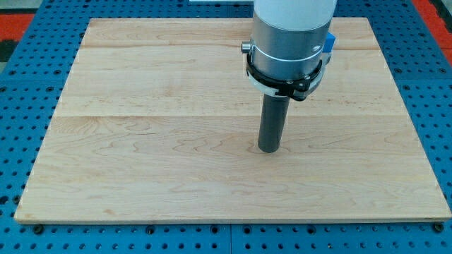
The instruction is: Point at the green star
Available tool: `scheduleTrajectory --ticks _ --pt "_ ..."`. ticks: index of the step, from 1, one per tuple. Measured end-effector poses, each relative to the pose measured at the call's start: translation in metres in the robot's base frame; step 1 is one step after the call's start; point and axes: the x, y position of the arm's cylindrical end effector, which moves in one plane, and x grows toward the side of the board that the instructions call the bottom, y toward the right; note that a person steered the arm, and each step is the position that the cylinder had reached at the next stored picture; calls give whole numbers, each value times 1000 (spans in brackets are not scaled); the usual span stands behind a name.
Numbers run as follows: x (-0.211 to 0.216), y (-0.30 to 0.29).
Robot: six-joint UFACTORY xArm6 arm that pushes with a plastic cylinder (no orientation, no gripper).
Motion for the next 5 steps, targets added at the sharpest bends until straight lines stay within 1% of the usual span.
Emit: scheduleTrajectory --ticks 1,2,3,4,5 --pt "0 0" --pt "4 22" --pt "-29 112" --pt "-94 206" --pt "-172 277"
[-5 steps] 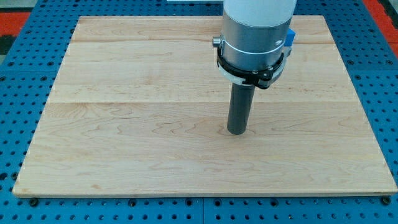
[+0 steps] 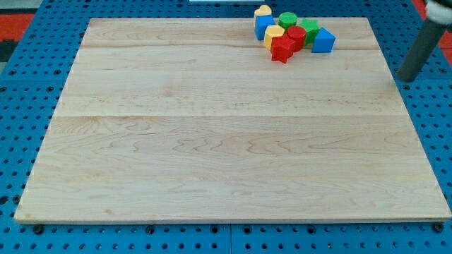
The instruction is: Point at the green star
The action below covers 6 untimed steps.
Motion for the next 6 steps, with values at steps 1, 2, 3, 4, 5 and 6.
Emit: scheduleTrajectory --ticks 1,2,3,4,5,6 --pt "-70 6" --pt "-141 -2" --pt "-143 -7" --pt "-143 -29" --pt "-142 -78" --pt "-142 -125"
